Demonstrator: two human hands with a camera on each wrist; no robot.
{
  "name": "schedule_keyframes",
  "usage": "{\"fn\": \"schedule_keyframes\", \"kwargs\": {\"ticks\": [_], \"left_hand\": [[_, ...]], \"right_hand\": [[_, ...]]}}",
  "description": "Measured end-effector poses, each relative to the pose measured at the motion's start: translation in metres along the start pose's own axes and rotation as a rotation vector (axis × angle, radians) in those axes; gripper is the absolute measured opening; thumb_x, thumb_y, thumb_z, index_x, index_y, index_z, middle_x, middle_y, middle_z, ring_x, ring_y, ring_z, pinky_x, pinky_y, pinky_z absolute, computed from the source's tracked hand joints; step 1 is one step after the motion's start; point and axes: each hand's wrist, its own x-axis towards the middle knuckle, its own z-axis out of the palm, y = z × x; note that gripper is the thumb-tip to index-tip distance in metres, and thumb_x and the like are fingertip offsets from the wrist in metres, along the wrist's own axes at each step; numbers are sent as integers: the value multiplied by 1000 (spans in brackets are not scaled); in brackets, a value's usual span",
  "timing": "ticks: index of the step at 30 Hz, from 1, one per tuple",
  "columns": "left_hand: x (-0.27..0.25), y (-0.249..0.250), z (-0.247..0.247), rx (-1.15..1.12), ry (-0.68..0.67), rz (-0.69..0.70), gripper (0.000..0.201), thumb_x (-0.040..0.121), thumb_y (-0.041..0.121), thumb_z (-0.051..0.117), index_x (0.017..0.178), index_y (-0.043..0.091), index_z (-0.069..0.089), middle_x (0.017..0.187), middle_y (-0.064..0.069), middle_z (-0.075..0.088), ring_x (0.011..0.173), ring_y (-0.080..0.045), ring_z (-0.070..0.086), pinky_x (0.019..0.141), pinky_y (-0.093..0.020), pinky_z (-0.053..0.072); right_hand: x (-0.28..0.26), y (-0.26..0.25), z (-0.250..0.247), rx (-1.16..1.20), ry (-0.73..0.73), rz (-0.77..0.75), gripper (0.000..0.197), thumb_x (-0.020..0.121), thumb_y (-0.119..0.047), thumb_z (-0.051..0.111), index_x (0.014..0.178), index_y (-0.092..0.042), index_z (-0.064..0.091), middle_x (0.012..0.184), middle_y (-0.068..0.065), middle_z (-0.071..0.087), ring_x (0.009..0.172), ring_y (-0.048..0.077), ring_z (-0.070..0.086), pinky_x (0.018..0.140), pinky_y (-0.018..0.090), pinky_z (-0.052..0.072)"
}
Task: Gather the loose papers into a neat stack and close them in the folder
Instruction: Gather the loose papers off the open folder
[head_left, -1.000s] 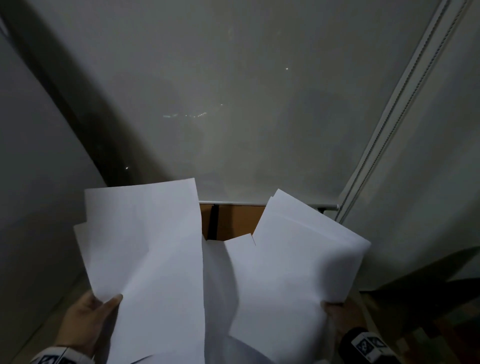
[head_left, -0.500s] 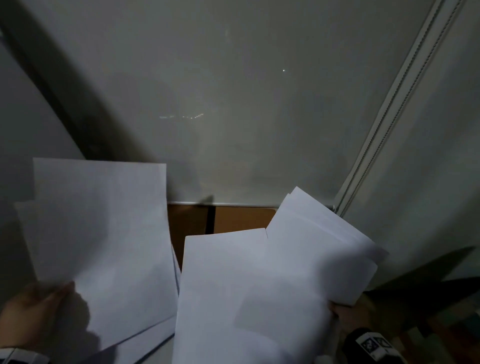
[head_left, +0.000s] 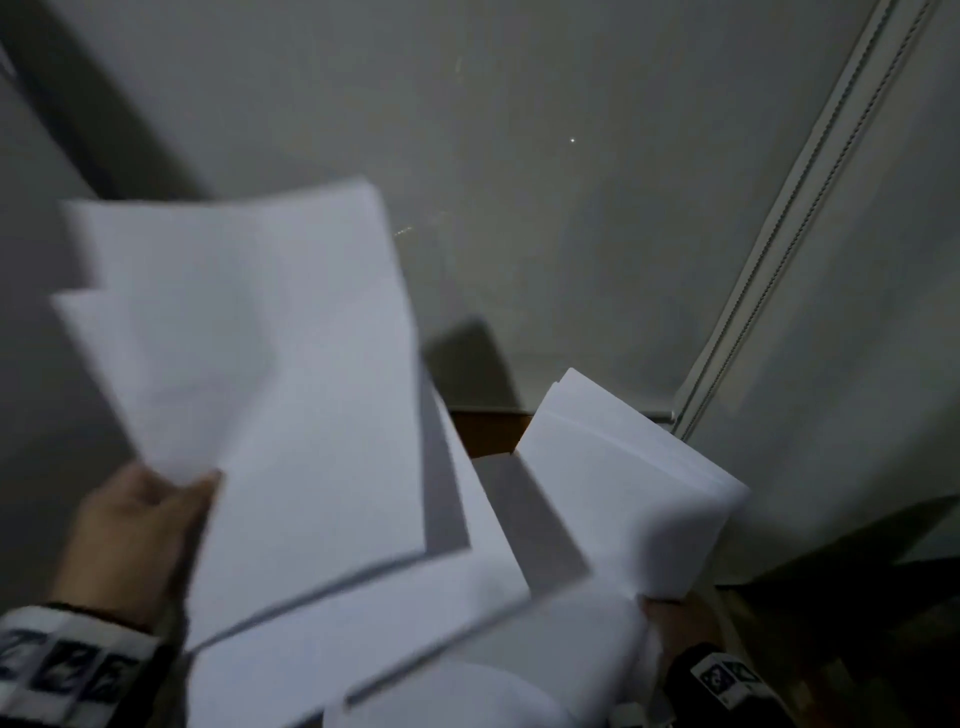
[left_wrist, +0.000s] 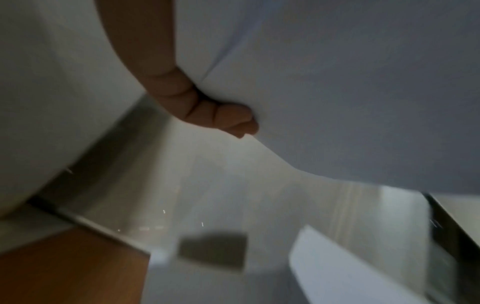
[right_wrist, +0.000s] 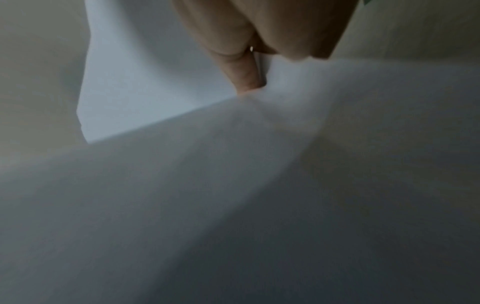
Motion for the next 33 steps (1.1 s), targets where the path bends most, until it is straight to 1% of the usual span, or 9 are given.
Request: {"fn": "schedule_keyframes", "kwargs": {"ticks": [2, 4, 7, 10, 17, 22, 27, 30, 33], "left_hand": [[-37, 30, 36, 75, -172, 10, 13, 78, 8, 72, 67, 8, 65, 64, -5, 72, 59, -17, 61, 44, -26, 54], [-52, 22, 64, 182, -261, 53, 30, 80, -4, 67, 57, 10, 54, 56, -5, 60, 61, -16, 53, 53, -29, 46], [-46, 3, 91, 296, -331, -2, 8, 82, 9, 67, 81, 8, 59, 70, -9, 62, 75, -27, 60, 69, -32, 44], [-51, -1, 110, 347, -401, -2, 26, 80, 20, 65, 105, 13, 65, 98, -9, 70, 96, -30, 63, 87, -40, 53], [-47, 3, 123, 433, -495, 72, 19, 87, 13, 61, 101, 26, 61, 93, -3, 65, 101, -30, 62, 90, -36, 49], [-50, -2, 140, 603, -478, 141, 39, 82, 27, 66, 117, 17, 53, 116, -4, 66, 104, -24, 61, 90, -33, 51], [-61, -1, 140, 1039, -295, 240, 86, 70, 59, 63, 141, 25, 27, 147, -5, 29, 132, -25, 33, 104, -41, 38], [-59, -2, 123, 1028, -153, 18, 102, 69, 61, 64, 146, 30, 5, 158, -7, 1, 144, -32, 9, 112, -53, 26], [-54, -6, 113, 949, -185, -225, 104, 71, 45, 70, 146, 34, -2, 158, -5, 2, 140, -37, 21, 106, -58, 36]], "right_hand": [[-3, -5, 4, 78, -31, 7, 28, 73, 6, 68, 94, 22, 60, 93, 26, 62, 93, 26, 57, 72, 34, 34], [-5, -9, 6, 139, -58, -17, 39, 68, 6, 70, 98, 24, 56, 92, 23, 58, 88, 22, 49, 68, 30, 37], [-8, -12, 14, 222, -68, -53, 36, 72, 17, 62, 107, 23, 53, 101, 24, 57, 93, 27, 51, 69, 26, 40], [-6, -8, 24, 260, -107, -55, 34, 73, 19, 58, 107, 17, 57, 110, 30, 59, 92, 31, 54, 81, 36, 39], [-8, -6, 36, 283, -184, -98, 36, 71, 21, 58, 66, -14, 63, 88, 19, 65, 84, 34, 60, 92, 50, 45], [-10, 0, 42, 300, -180, -90, 34, 66, 22, 60, 66, -11, 69, 69, 5, 68, 91, 40, 63, 90, 53, 47], [-11, 2, 39, 300, -201, -84, 33, 65, 22, 56, 72, -7, 71, 85, 20, 72, 92, 40, 65, 89, 62, 48], [-15, -2, 33, 271, -176, -110, 29, 67, 17, 57, 66, -9, 70, 65, 0, 70, 86, 34, 65, 85, 50, 51], [-19, -7, 30, 297, -175, -111, 20, 70, 11, 58, 72, -6, 68, 73, 6, 68, 82, 29, 63, 74, 35, 54]]}}
